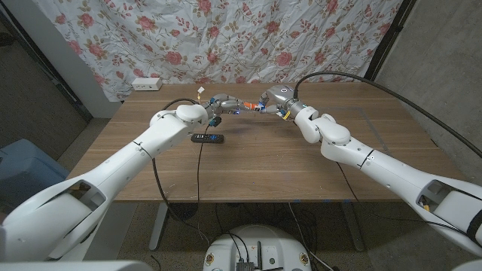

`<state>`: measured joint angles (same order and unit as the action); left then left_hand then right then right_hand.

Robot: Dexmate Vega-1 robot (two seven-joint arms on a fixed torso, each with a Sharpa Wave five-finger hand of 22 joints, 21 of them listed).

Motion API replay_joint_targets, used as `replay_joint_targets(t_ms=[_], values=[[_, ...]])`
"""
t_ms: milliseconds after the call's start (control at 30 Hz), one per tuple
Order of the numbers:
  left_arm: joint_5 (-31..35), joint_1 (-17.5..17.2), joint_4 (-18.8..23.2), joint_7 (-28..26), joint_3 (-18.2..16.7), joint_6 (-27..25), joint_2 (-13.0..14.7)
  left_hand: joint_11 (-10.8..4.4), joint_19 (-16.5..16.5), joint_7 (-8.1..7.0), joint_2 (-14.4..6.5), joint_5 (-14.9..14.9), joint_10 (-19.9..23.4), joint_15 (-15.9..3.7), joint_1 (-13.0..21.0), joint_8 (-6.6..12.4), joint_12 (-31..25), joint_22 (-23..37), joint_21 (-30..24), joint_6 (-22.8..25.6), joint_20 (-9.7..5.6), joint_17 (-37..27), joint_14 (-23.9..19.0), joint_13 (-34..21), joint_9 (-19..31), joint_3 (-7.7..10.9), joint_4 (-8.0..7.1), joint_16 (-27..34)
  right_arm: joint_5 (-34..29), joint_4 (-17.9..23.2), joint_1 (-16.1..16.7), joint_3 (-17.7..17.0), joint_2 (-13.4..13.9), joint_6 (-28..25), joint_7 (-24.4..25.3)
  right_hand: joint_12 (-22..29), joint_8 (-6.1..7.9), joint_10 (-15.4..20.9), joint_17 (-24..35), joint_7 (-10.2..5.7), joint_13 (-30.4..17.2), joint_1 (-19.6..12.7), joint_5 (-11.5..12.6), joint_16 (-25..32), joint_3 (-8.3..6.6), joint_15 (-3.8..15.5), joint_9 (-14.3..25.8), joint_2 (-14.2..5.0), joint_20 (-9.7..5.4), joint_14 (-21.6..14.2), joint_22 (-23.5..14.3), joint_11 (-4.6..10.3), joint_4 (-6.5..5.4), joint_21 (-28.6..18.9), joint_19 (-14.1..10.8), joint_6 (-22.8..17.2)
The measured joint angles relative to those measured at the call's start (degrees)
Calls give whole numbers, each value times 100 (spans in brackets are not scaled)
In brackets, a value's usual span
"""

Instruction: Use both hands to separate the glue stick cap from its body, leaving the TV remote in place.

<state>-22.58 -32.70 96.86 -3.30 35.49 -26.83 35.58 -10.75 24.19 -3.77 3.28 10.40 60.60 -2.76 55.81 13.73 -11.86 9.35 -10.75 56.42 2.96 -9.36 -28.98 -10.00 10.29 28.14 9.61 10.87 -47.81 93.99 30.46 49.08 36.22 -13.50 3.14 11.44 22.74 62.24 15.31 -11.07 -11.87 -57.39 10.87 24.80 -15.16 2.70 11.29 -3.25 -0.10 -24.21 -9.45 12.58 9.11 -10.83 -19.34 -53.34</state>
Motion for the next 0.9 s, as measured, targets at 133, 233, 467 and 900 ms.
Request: replay_joint_targets(t_ms=[133, 233, 467, 900], values=[[-7, -31, 56, -67, -24, -64, 17, 0, 0, 0, 0, 0, 0, 0, 0, 0, 0, 0, 0, 0, 0, 0, 0, 0, 32, -42, 5, 0, -11, 10, 14, -3, 19, -32, 0, -3, 0, 0, 0, 0, 0, -17, 0, 22, 7, 8, -2, -16, 0, -8, 0, 0, 7, 0, 0, 0], [-17, -56, 93, -108, -45, -100, 31, 1, 0, 0, 0, 0, 0, 0, 0, 0, 22, 0, 0, 0, 0, 0, 0, 0, 32, -42, 5, 0, -15, 24, 21, -3, 22, -35, 0, -3, 0, 23, 0, 0, 1, -17, 0, 22, 7, 7, -2, -16, 0, -7, 0, 22, 7, 0, 0, 0], [-38, -111, 181, -206, -90, -154, 67, 31, 0, 0, 1, 0, 30, 0, 0, -4, 21, 0, 0, 0, 0, 0, 0, 1, 32, -42, 5, 0, -57, 40, 28, -2, 39, -43, 0, -3, -1, 32, -1, 1, 1, -17, -1, 22, 17, 7, -1, -16, 0, -7, 0, 32, -2, 0, 0, 0], [-69, -223, 372, -356, -190, -250, 177, 3, 0, -31, -15, 0, 61, 0, -16, -59, 45, 0, 0, 31, 0, 0, 0, 3, 30, -88, 6, -14, -122, 49, 53, 10, 96, -13, 12, -14, -24, 31, -1, 22, 3, -17, -2, 21, 31, 7, 2, -16, 0, -7, 0, 31, -1, 0, 0, -22]])
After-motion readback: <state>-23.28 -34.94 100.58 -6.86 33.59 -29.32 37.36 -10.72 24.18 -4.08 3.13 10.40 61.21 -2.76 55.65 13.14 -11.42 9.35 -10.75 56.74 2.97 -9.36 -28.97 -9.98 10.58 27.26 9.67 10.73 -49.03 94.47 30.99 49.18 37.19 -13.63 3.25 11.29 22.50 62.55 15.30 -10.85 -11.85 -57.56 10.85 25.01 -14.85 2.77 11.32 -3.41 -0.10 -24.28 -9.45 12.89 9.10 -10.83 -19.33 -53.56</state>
